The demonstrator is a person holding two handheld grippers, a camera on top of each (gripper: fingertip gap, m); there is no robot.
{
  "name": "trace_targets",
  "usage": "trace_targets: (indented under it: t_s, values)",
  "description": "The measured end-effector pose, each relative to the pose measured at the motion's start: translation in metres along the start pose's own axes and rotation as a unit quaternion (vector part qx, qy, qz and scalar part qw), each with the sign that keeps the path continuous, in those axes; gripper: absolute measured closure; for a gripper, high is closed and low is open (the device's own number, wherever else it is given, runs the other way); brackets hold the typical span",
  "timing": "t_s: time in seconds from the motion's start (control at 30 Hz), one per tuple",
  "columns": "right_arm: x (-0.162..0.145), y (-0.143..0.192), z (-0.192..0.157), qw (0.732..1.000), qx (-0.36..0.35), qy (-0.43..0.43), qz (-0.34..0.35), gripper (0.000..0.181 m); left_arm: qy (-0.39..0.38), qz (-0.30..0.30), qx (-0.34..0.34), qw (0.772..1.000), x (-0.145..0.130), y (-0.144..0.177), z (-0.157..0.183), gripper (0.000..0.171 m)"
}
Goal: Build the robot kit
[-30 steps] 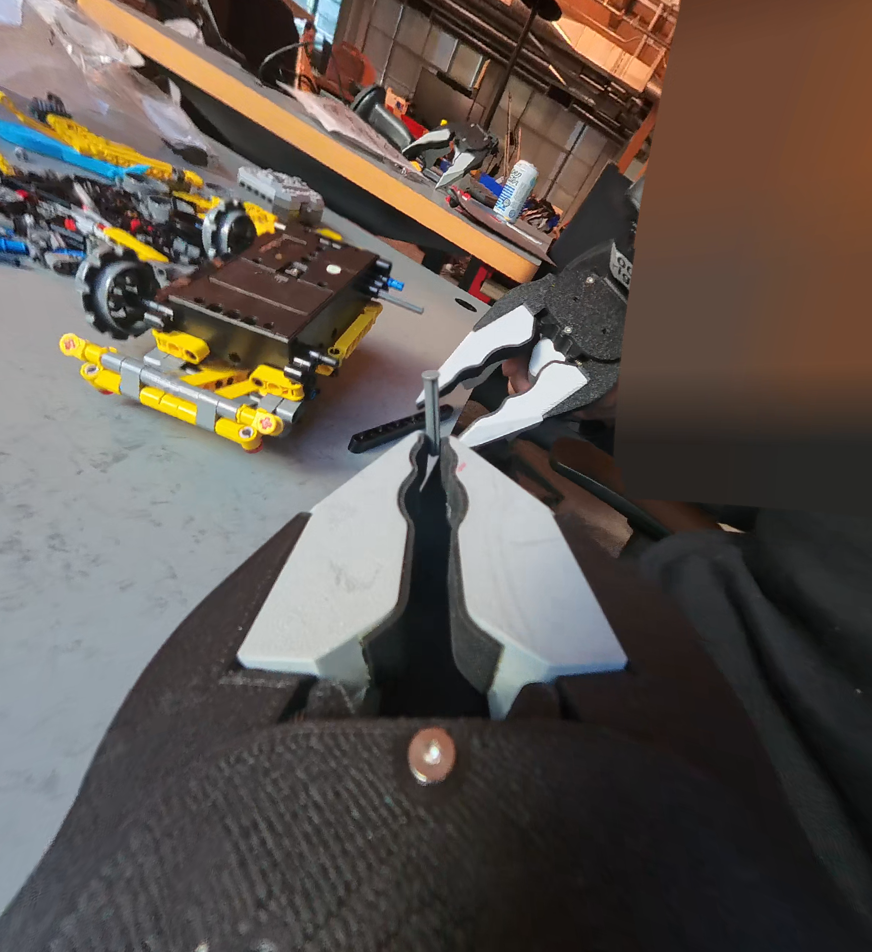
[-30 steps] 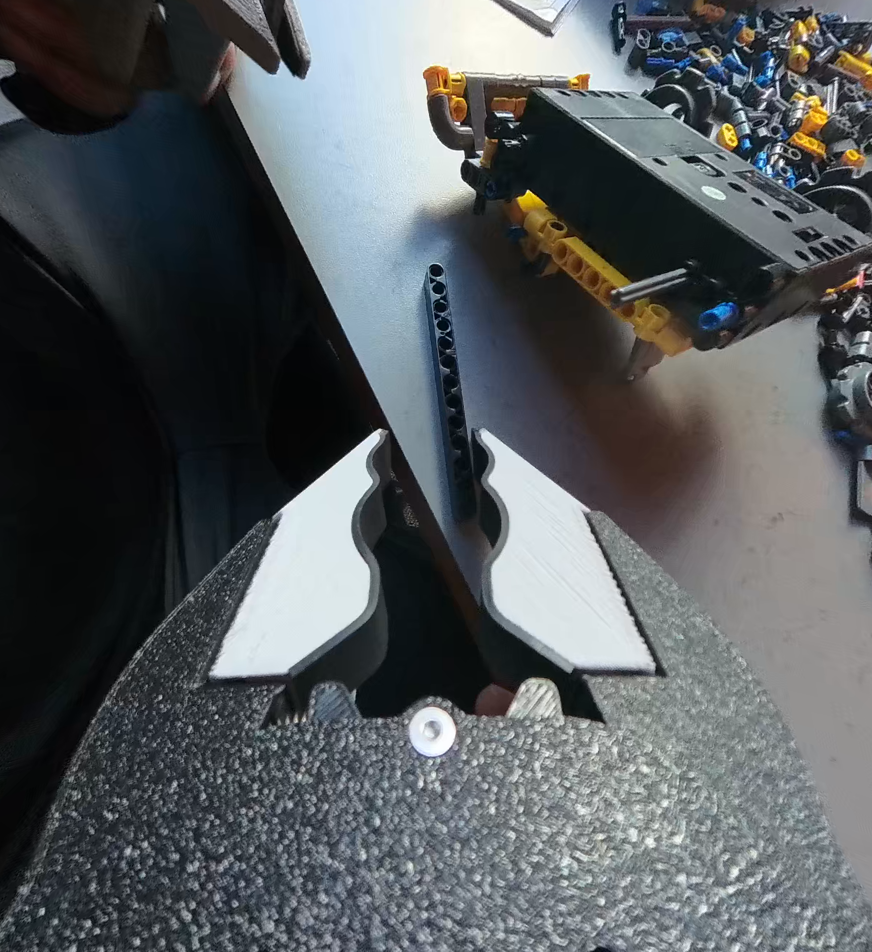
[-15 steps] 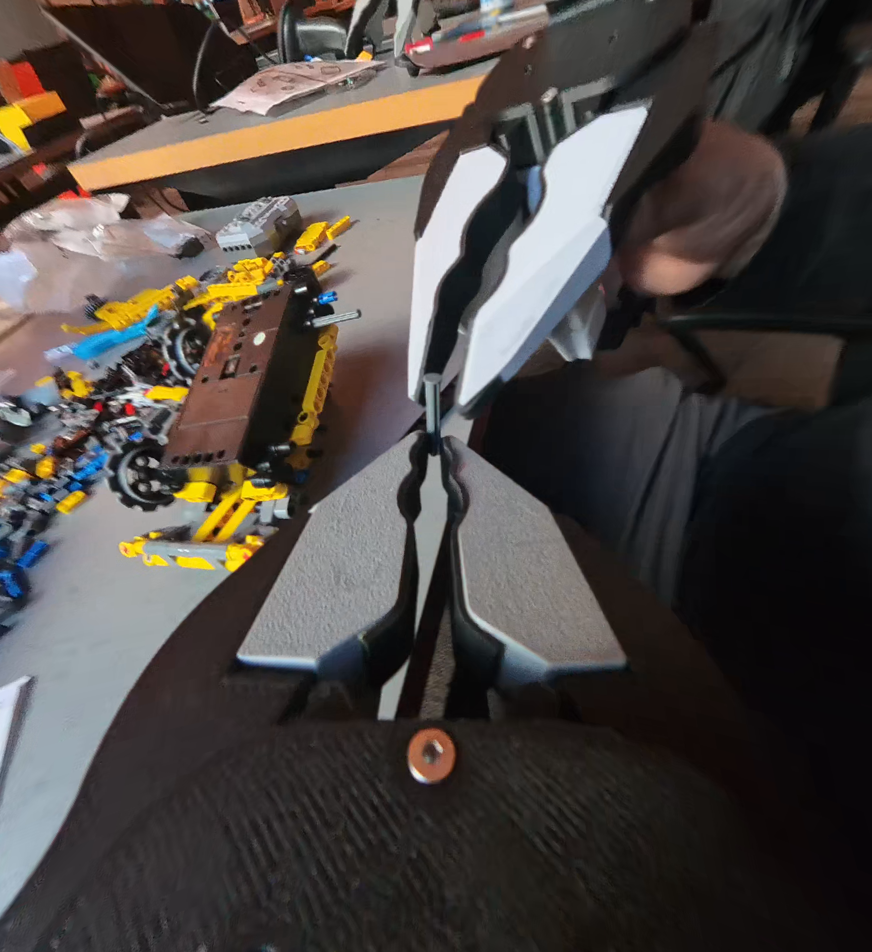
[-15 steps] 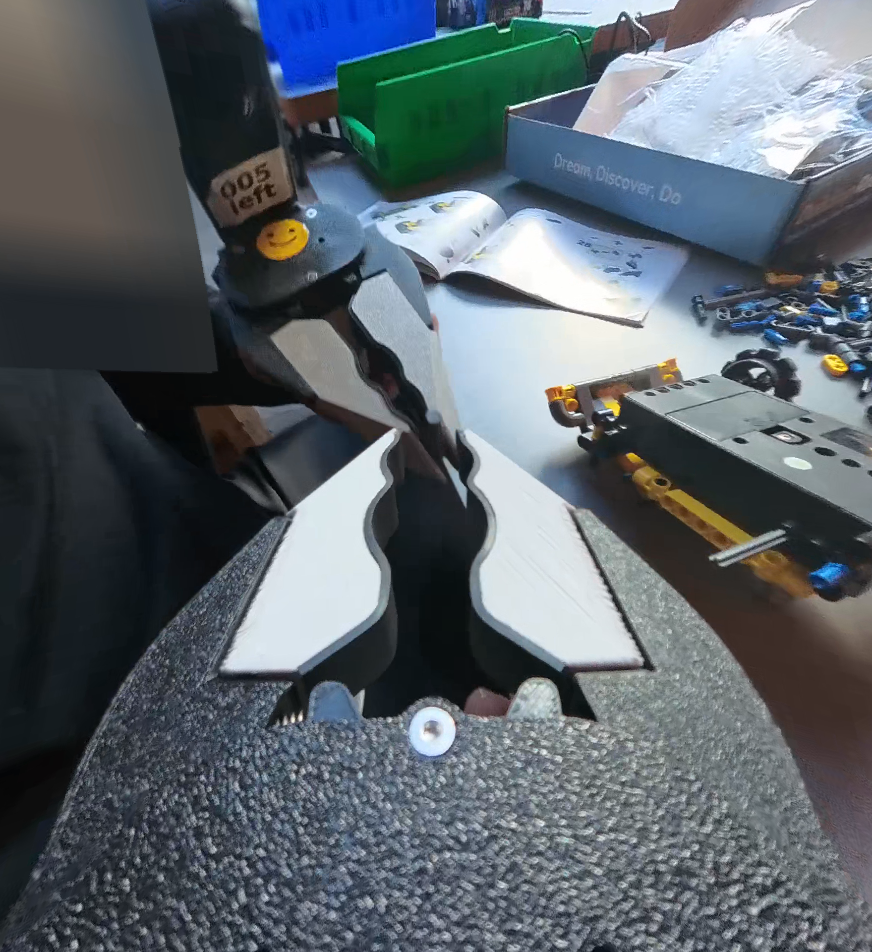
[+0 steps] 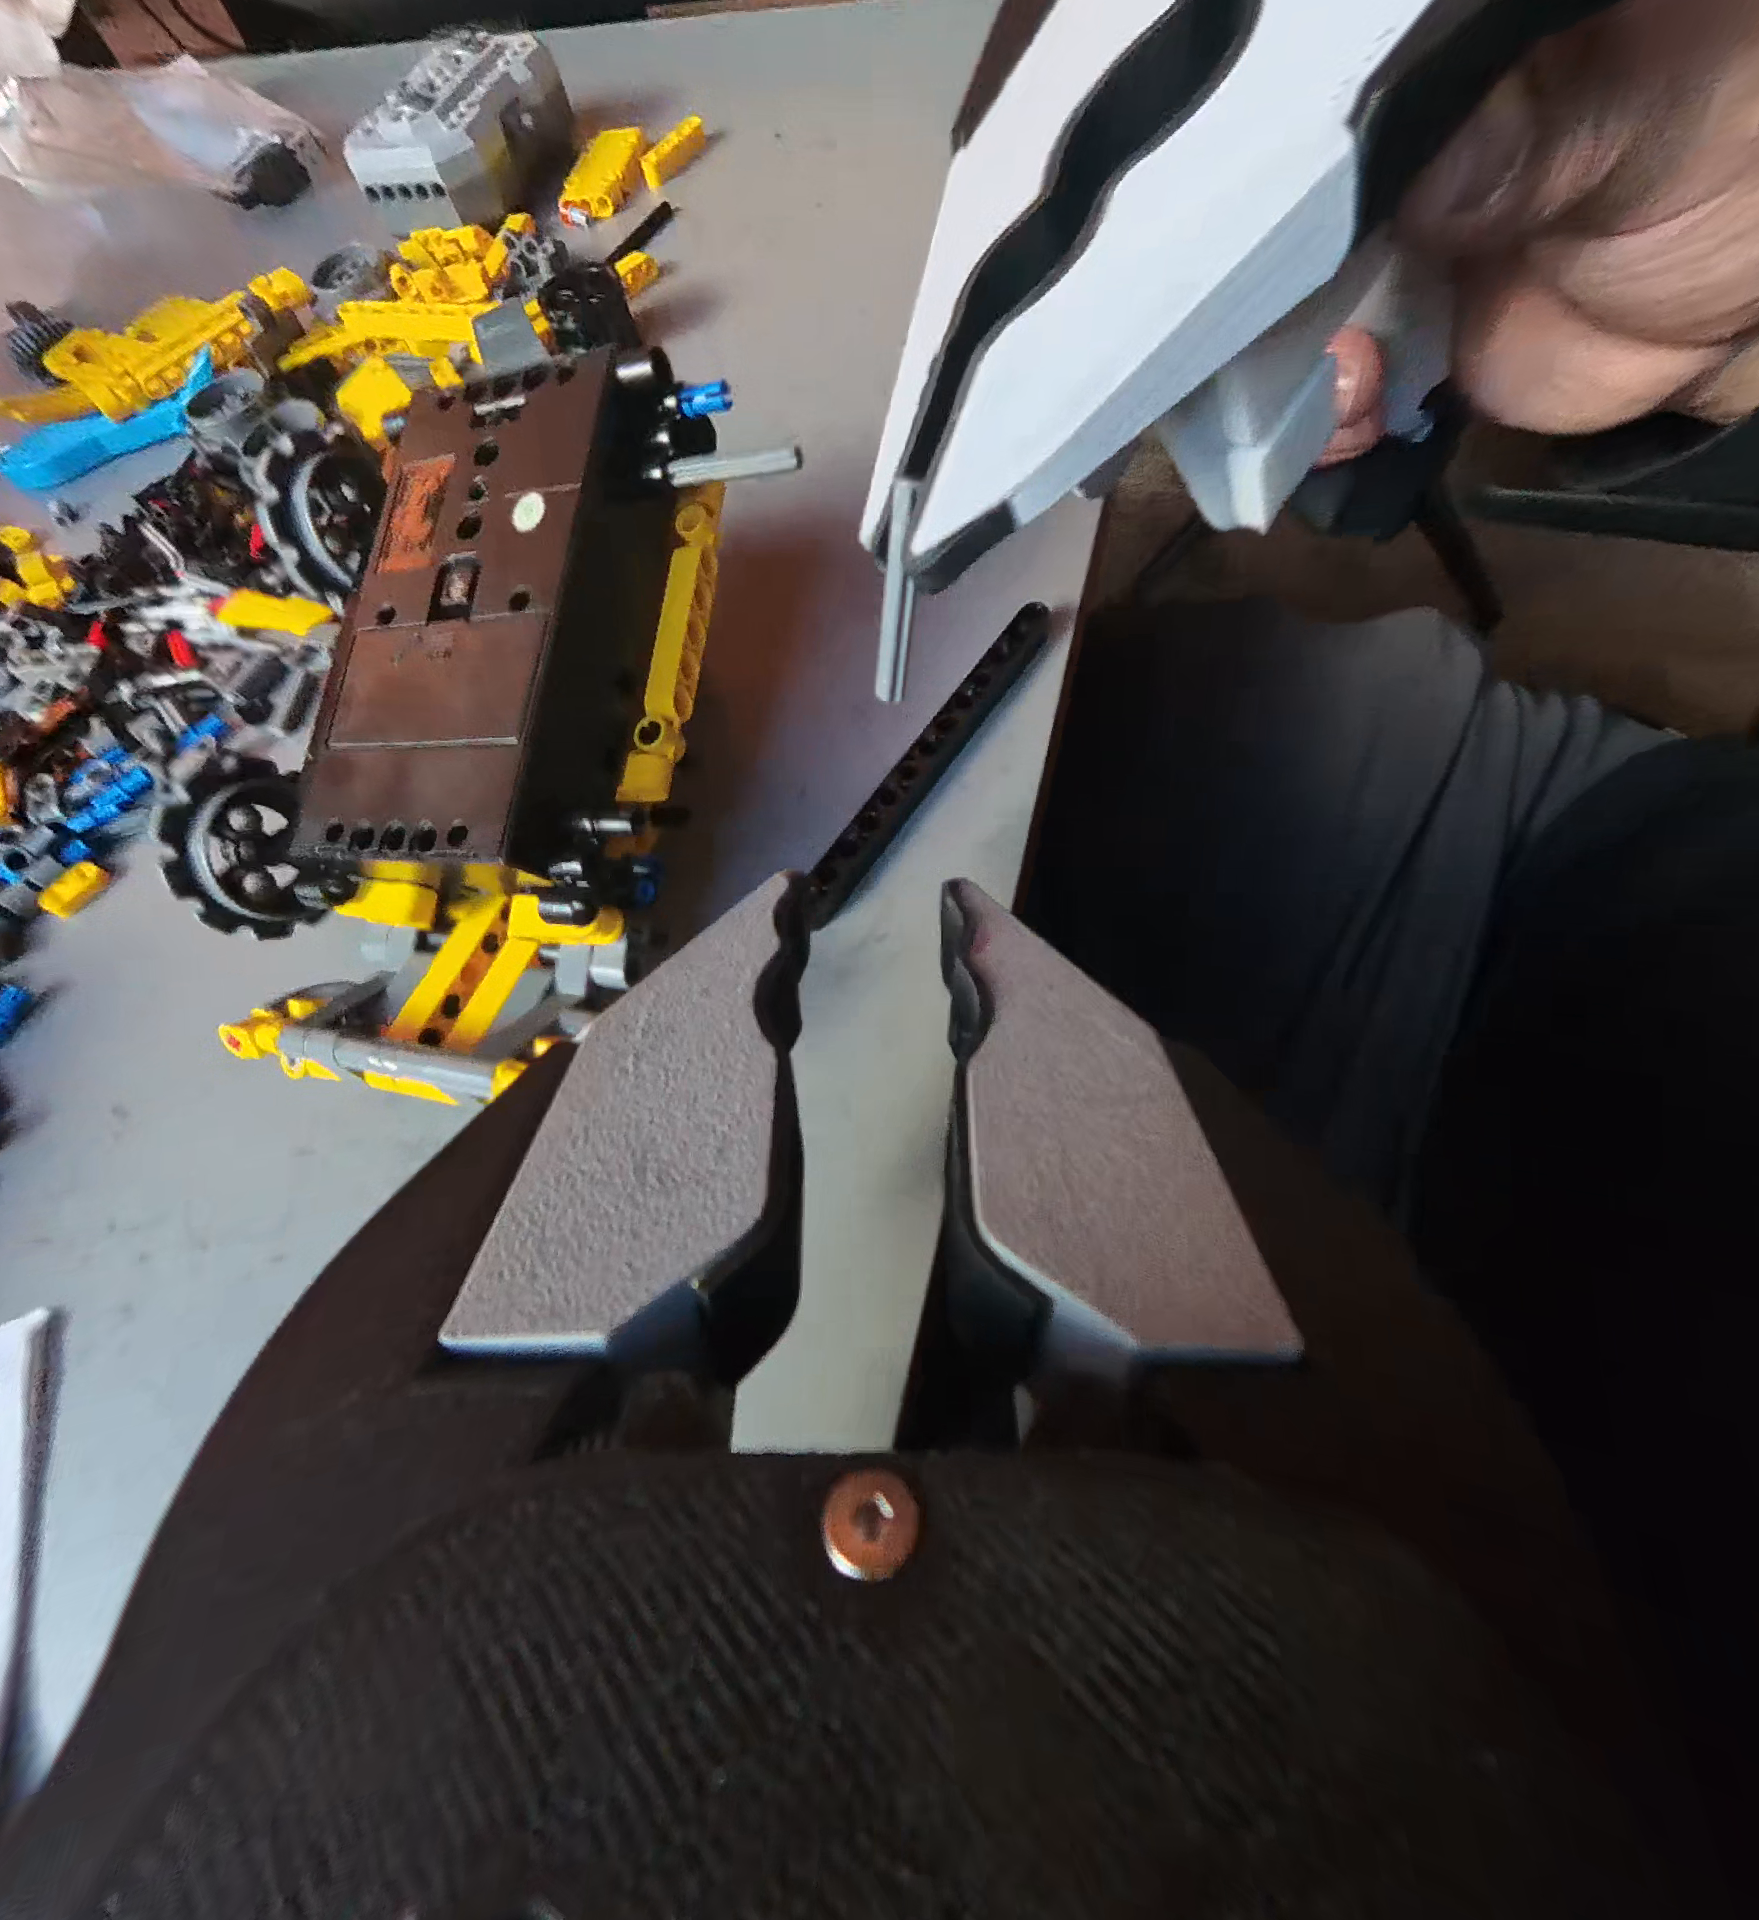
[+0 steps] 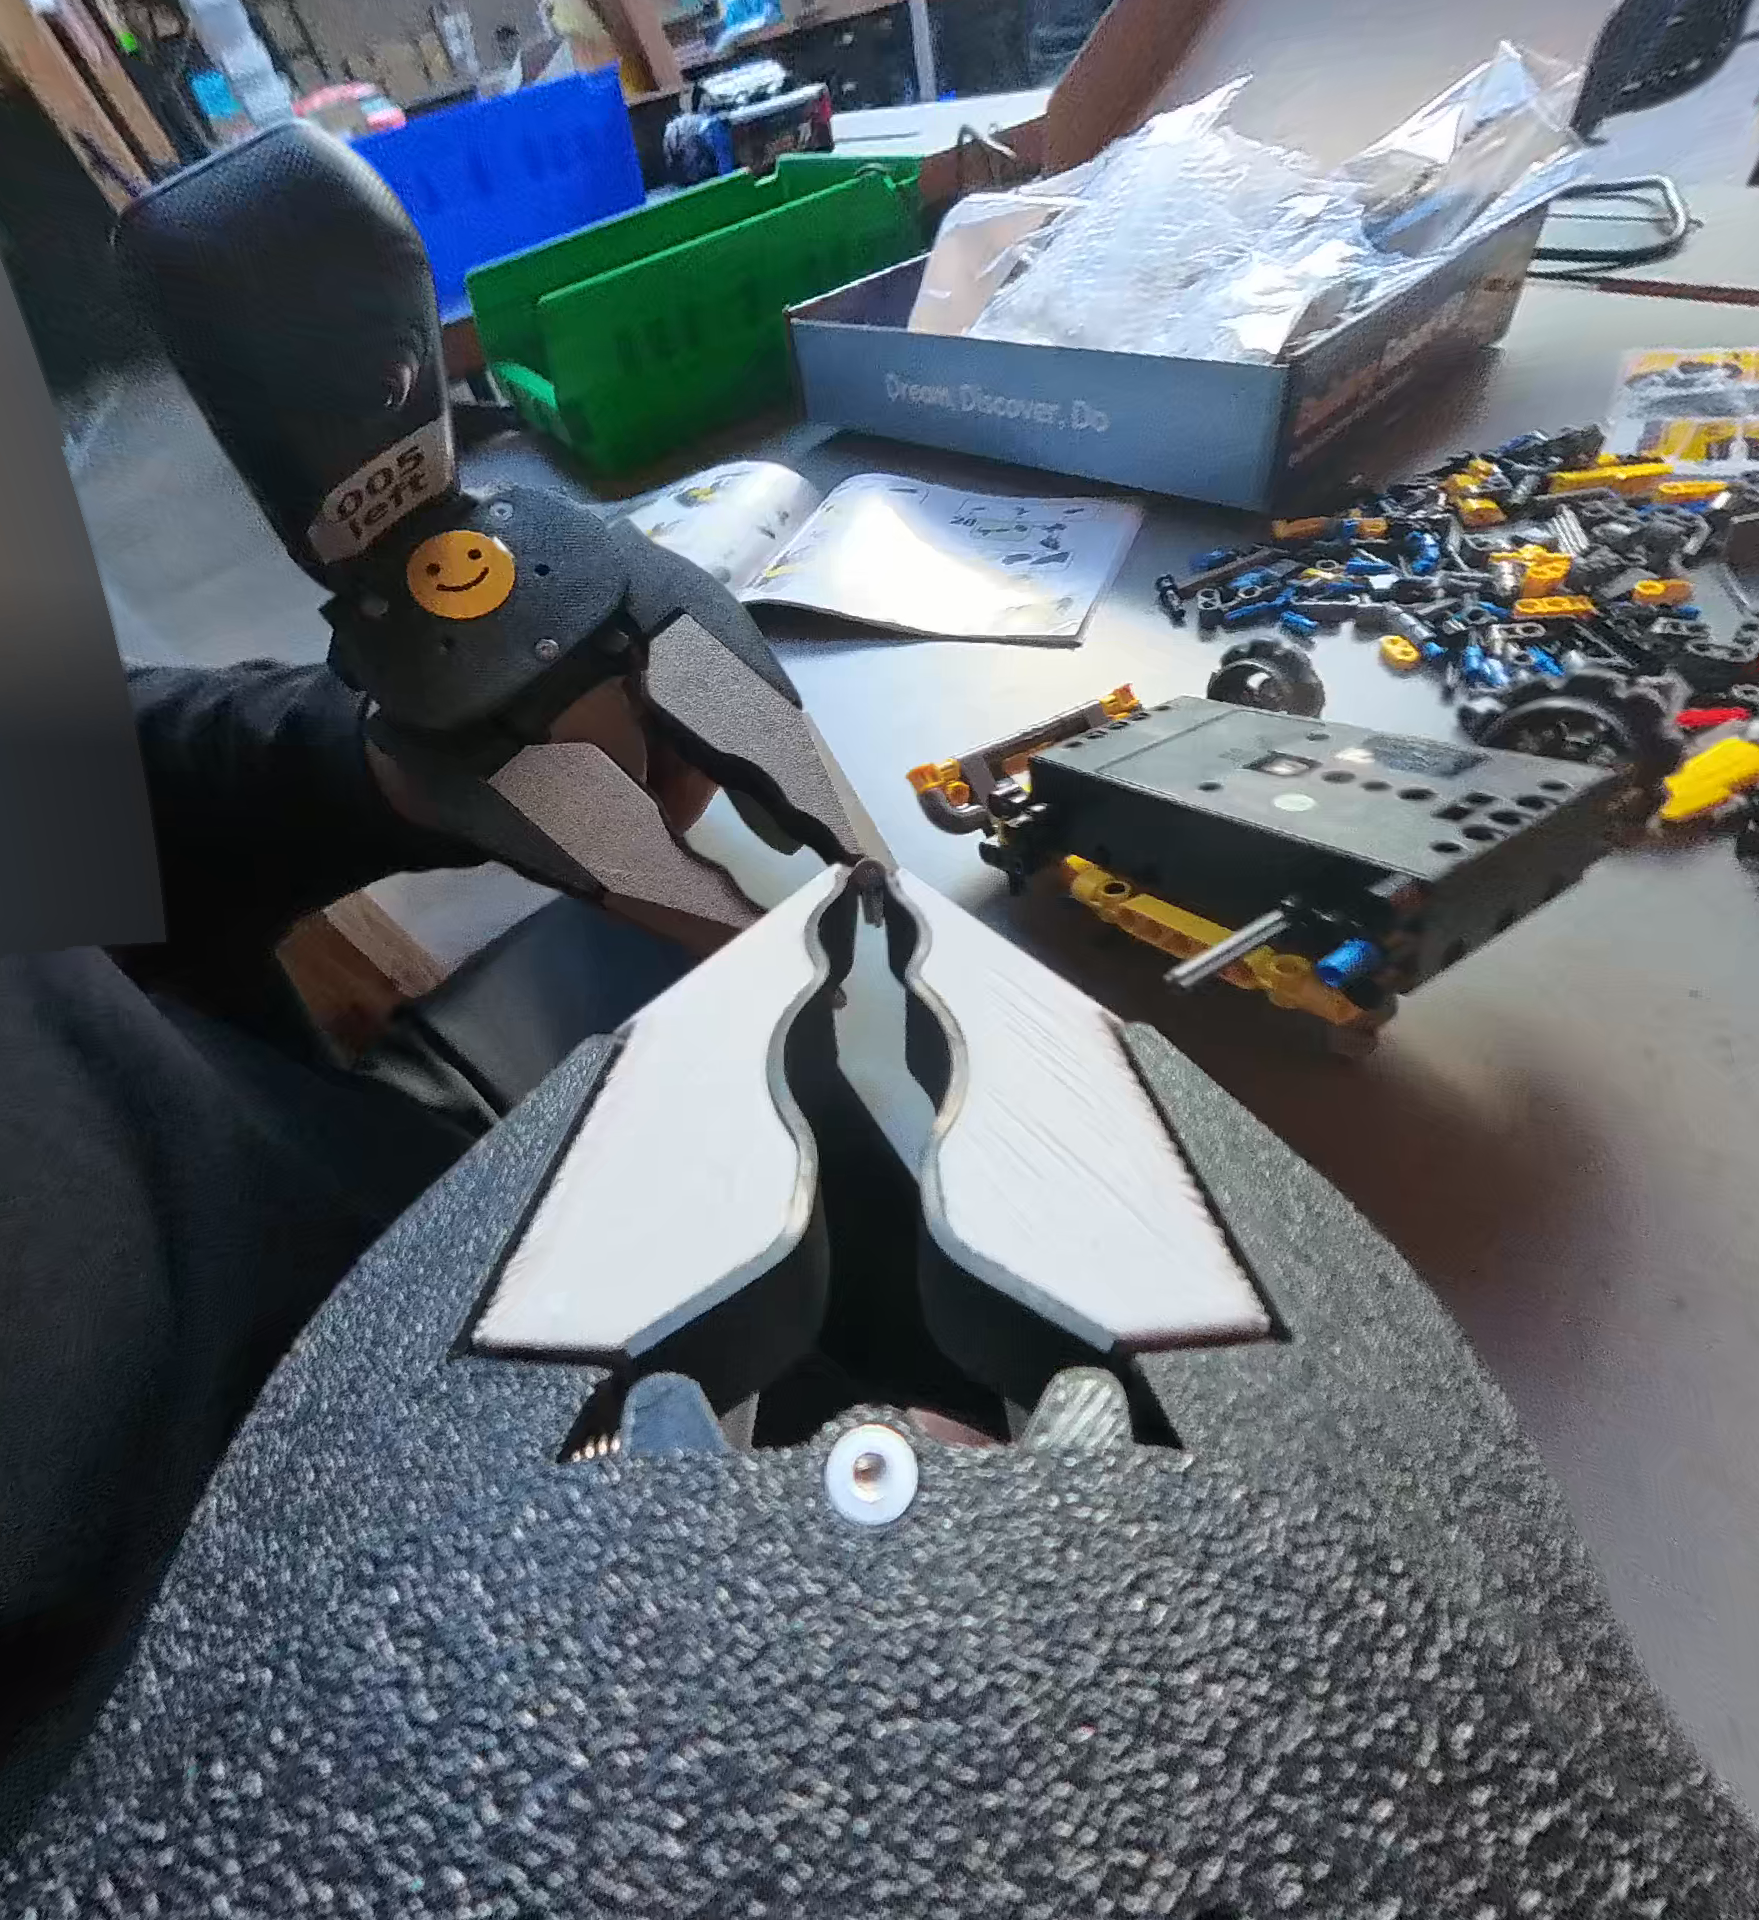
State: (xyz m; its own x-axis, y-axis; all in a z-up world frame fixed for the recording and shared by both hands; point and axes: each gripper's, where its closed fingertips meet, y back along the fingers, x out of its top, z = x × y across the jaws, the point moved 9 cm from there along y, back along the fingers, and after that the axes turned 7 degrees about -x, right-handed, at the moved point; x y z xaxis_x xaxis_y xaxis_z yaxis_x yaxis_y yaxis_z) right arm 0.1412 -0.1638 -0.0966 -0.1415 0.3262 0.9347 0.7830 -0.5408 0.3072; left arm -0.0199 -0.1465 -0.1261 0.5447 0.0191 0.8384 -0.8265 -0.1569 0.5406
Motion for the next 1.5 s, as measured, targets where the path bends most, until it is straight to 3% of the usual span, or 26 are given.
trace_targets:
  t_s: [0.27, 0.57, 0.73, 1.17, 1.5]
  values:
    - [-0.011, 0.000, 0.009, 1.000, -0.026, 0.003, -0.018, 0.176, -0.086, -0.079, -0.010, 0.993, 0.012, -0.012, -0.008, 0.152]
    - [-0.018, 0.011, 0.021, 0.999, -0.035, 0.005, -0.025, 0.176, -0.098, -0.182, -0.062, 0.976, 0.011, -0.022, -0.016, 0.153]
    - [-0.017, 0.006, 0.016, 0.999, -0.019, 0.015, -0.033, 0.176, -0.061, -0.167, -0.075, 0.981, 0.008, -0.022, -0.012, 0.167]
    - [-0.023, -0.034, 0.002, 0.995, 0.005, 0.049, -0.090, 0.176, -0.017, -0.118, -0.052, 0.991, -0.007, -0.004, -0.005, 0.153]
    - [-0.021, -0.036, -0.001, 0.989, -0.021, 0.085, -0.118, 0.176, -0.014, -0.105, -0.057, 0.993, -0.008, -0.007, -0.008, 0.153]
